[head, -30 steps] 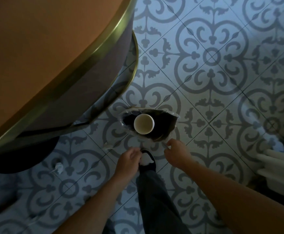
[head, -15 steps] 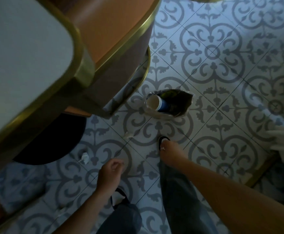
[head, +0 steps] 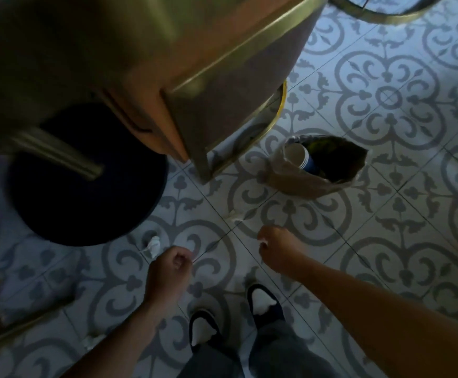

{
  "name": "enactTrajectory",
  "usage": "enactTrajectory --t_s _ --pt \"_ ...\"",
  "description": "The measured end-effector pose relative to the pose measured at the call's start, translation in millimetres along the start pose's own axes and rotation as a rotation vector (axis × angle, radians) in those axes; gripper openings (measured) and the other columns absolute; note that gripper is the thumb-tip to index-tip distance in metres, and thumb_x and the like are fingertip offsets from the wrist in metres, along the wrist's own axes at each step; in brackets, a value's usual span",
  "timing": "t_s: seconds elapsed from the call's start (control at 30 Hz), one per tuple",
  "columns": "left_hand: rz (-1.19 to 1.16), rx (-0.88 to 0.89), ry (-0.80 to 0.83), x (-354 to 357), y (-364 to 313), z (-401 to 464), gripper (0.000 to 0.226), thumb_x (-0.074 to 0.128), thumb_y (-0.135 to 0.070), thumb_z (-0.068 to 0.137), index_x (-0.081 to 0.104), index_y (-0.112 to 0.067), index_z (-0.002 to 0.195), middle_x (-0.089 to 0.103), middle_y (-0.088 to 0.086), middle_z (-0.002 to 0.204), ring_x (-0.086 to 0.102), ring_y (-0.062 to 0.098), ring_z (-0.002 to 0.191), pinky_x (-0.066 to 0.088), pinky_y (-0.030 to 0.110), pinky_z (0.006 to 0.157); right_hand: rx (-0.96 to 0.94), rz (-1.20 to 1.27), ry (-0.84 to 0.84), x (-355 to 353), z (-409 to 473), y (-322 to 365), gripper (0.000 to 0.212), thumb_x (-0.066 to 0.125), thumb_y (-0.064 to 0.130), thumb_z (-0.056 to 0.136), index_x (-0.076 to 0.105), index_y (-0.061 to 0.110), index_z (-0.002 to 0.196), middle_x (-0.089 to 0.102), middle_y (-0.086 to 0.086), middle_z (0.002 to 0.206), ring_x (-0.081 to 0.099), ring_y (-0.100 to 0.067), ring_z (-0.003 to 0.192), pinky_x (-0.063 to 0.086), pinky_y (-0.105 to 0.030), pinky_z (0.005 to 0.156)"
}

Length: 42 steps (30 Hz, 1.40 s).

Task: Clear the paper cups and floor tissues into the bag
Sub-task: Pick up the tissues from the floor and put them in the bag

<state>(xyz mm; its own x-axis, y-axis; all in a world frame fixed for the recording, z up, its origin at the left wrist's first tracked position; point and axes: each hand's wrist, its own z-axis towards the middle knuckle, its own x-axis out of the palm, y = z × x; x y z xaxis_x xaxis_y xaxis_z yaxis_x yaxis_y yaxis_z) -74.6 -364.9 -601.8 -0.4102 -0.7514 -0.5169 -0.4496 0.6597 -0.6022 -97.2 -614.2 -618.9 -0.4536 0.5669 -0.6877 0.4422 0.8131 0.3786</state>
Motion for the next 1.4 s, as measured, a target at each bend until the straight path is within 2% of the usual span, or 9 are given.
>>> enactTrajectory --t_s 0.17,0.33,0.47,0.57,0.77,0.9,1.03,1.2,1.4 --pt "0.099 0.053 -0.098 23 65 57 0.014 0.063 -0.015 0.089 0.066 -0.024 0.078 0.058 -0.024 0.091 0.062 0.009 0.078 0.042 0.018 0.059 -0.099 -0.085 -0.002 53 67 -17 0.020 0.052 0.015 0.091 0.059 0.018 0.110 0.062 -0.002 0.103 0.060 -0.013 0.083 0.053 -0.026 0.076" --pt "0.231 0.037 -0.192 41 153 122 0.012 0.070 -0.008 0.082 0.064 -0.018 0.077 0.071 0.011 0.112 0.067 0.033 0.103 0.052 0.031 0.080 -0.236 -0.278 0.091 106 134 -40 0.041 0.049 0.012 0.093 0.046 0.017 0.134 0.058 -0.010 0.121 0.060 -0.019 0.098 0.053 -0.031 0.085" --pt "0.311 0.086 -0.314 56 209 155 0.022 0.074 -0.009 0.079 0.068 -0.007 0.101 0.067 0.017 0.110 0.065 0.035 0.099 0.051 0.036 0.077 -0.359 -0.552 0.096 144 177 -61 0.056 0.049 0.018 0.094 0.028 0.019 0.145 0.023 -0.011 0.155 0.044 -0.028 0.128 0.045 -0.041 0.102" --pt "0.365 0.103 -0.394 57 230 174 0.037 0.078 -0.017 0.077 0.064 -0.012 0.112 0.061 0.012 0.118 0.061 0.032 0.101 0.049 0.034 0.072 -0.443 -0.673 0.025 162 203 -75 0.060 0.048 0.020 0.092 0.023 0.022 0.147 0.006 -0.010 0.160 0.033 -0.030 0.136 0.043 -0.044 0.103" --pt "0.482 0.182 -0.267 51 248 209 0.052 0.073 -0.036 0.081 0.058 -0.019 0.129 0.054 0.005 0.134 0.057 0.028 0.118 0.051 0.041 0.093 -0.690 -0.690 -0.114 174 234 -89 0.044 0.054 0.012 0.086 0.046 0.021 0.129 0.040 -0.010 0.142 0.054 -0.026 0.111 0.054 -0.038 0.081" --pt "0.514 0.265 -0.210 51 252 222 0.047 0.070 -0.023 0.084 0.058 -0.016 0.129 0.052 0.007 0.136 0.057 0.028 0.118 0.050 0.040 0.095 -0.742 -0.745 -0.124 174 246 -85 0.035 0.049 0.013 0.089 0.051 0.015 0.124 0.048 -0.008 0.133 0.057 -0.024 0.106 0.051 -0.035 0.081" --pt "0.449 0.253 -0.225 47 251 229 0.037 0.065 -0.012 0.086 0.058 -0.011 0.122 0.054 0.008 0.129 0.060 0.027 0.113 0.049 0.032 0.091 -0.825 -0.804 -0.108 168 247 -83 0.035 0.055 0.014 0.084 0.055 0.014 0.118 0.056 -0.008 0.124 0.062 -0.023 0.098 0.053 -0.032 0.075" --pt "0.411 0.232 -0.216 37 254 231 0.038 0.064 -0.006 0.086 0.058 -0.003 0.123 0.059 0.017 0.123 0.061 0.033 0.110 0.052 0.041 0.090 -0.788 -0.826 -0.021 149 239 -75 0.048 0.044 0.019 0.094 0.036 0.014 0.141 0.032 -0.005 0.149 0.048 -0.020 0.119 0.045 -0.033 0.096" --pt "0.228 0.195 -0.294 46 241 231 0.021 0.066 -0.011 0.088 0.069 0.003 0.105 0.067 0.016 0.100 0.059 0.019 0.082 0.040 0.024 0.073 -0.804 -0.548 -0.107 142 231 -66 0.037 0.056 0.023 0.090 0.051 0.019 0.126 0.049 0.001 0.123 0.049 -0.003 0.090 0.042 -0.015 0.074"
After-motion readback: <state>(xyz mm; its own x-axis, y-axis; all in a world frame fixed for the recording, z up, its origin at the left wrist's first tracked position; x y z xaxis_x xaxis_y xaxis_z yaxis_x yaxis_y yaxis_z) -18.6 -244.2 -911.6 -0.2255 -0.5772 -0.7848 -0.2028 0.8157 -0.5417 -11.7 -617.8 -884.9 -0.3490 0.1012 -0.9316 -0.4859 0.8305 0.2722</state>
